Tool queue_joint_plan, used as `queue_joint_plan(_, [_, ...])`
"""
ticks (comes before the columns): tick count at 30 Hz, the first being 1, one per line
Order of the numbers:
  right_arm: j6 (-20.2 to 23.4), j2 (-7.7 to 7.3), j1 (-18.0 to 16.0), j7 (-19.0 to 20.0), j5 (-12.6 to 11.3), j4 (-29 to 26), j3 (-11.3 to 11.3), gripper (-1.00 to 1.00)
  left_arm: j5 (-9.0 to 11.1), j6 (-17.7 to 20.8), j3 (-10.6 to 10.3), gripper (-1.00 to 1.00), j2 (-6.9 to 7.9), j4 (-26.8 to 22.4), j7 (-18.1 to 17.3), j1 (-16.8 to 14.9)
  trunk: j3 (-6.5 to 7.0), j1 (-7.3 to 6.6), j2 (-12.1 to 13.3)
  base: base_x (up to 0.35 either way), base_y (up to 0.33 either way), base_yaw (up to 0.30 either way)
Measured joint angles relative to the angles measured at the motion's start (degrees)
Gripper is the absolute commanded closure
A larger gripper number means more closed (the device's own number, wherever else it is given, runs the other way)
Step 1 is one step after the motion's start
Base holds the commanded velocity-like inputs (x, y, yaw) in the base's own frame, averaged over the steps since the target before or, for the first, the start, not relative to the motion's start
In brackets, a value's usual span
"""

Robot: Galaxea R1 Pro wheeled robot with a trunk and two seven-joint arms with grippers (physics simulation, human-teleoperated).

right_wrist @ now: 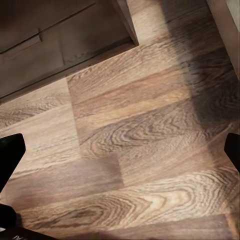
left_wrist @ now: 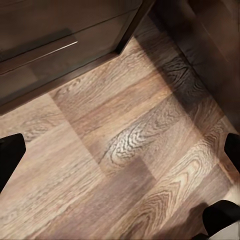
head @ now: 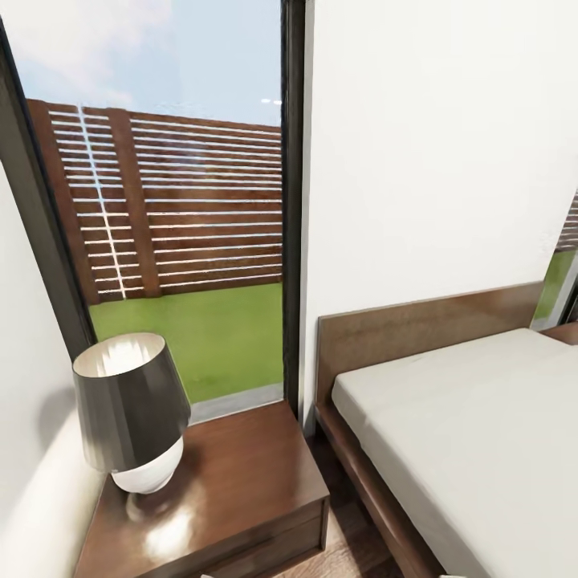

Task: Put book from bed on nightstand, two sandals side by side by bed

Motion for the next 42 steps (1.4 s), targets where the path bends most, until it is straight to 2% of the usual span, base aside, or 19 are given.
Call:
queue_joint_plan(13, [0.0, -0.41, 0.0, 0.16, -0.31, 0.0, 0.0, -1.0, 0.0, 0.0, 0.0, -1.0, -0.06, 0.03, 0.0, 0.0, 2.33, -2.86, 5.22, 0.0, 0.0, 0.0])
queue_joint_plan(42, [0.07, -0.31, 0.0, 0.29, -0.25, 0.0, 0.0, -1.0, 0.0, 0.0, 0.0, -1.0, -0.07, 0.02, 0.0, 0.0, 7.66, -9.23, 16.85, 0.0, 0.0, 0.0])
